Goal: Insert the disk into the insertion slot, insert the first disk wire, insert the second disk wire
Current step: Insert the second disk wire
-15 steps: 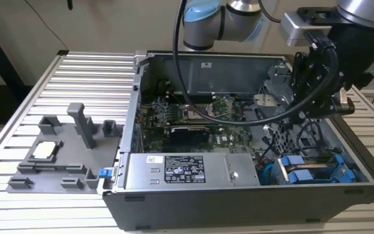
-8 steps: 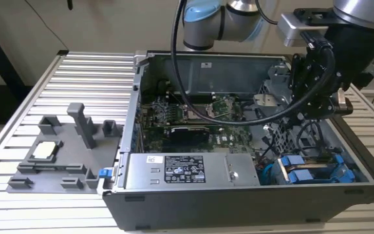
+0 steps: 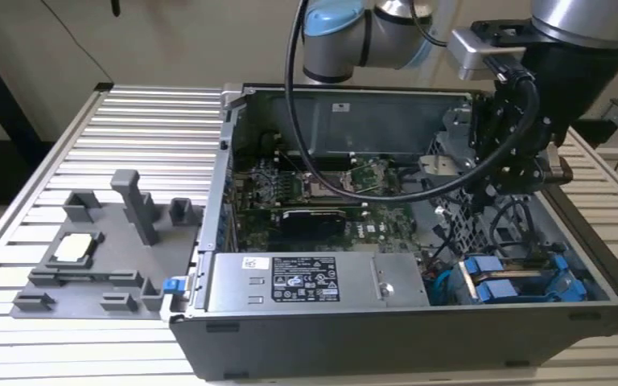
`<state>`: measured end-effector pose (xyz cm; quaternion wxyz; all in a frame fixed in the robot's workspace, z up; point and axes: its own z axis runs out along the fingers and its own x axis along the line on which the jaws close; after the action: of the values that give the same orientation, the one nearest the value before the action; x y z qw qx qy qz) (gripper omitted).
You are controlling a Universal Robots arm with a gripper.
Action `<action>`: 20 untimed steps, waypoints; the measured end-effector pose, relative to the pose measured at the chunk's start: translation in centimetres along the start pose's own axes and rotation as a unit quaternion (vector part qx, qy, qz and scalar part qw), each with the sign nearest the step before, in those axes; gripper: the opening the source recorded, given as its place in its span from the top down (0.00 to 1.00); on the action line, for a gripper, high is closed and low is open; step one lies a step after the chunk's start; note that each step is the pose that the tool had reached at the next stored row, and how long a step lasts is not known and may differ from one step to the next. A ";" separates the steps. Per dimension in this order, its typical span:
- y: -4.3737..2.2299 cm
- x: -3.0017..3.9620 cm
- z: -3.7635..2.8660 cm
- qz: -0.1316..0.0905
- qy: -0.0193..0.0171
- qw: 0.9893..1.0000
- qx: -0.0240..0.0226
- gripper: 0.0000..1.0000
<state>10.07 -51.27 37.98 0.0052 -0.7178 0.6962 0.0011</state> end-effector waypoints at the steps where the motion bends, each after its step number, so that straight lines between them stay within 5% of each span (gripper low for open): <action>1: 0.06 -0.07 0.08 -0.002 0.001 1.000 0.003 0.73; 3: 0.35 -0.11 0.16 -0.003 0.007 1.000 0.006 0.73; 6: 0.96 -0.27 0.24 -0.003 0.020 1.000 0.011 0.73; 8: 1.37 -0.50 0.31 -0.003 0.026 0.999 0.021 0.73; 14: 2.71 -1.07 0.59 -0.002 0.031 0.998 0.057 0.73; 17: 2.77 -1.30 0.92 -0.002 0.036 0.998 0.061 0.73; 20: 2.77 -1.57 1.14 -0.003 0.048 0.997 0.061 0.73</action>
<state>7.27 -49.77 36.84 0.0157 -0.7177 0.6920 -0.0763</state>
